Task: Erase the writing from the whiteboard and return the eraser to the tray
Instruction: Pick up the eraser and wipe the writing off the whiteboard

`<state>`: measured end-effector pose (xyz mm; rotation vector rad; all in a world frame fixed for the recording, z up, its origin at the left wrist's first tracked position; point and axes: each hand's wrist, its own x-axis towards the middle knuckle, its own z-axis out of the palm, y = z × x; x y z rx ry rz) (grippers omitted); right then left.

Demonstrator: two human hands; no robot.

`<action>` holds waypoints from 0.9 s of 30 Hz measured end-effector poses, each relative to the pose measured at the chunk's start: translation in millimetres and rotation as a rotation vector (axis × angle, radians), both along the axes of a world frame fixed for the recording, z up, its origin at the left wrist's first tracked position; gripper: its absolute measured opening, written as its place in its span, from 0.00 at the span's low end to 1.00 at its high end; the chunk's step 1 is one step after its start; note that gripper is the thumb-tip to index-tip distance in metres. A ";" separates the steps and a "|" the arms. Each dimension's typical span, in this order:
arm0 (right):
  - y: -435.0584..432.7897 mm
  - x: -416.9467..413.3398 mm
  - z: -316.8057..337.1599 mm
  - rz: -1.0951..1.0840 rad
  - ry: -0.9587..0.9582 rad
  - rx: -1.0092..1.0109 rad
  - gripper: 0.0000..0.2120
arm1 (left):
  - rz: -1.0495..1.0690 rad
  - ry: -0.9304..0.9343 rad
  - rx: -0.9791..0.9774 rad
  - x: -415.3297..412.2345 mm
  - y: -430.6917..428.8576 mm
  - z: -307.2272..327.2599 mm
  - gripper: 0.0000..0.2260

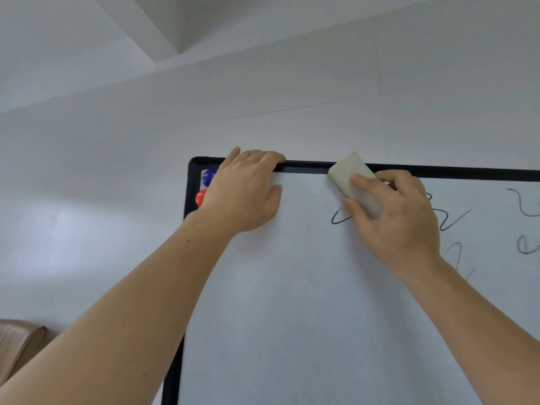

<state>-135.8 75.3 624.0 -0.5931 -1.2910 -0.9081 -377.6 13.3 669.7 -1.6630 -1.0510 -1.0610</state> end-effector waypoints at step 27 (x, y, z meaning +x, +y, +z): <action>6.7 37.9 -24.3 -0.001 -0.013 -0.002 0.16 | -0.042 -0.019 0.103 29.9 17.0 -19.3 0.17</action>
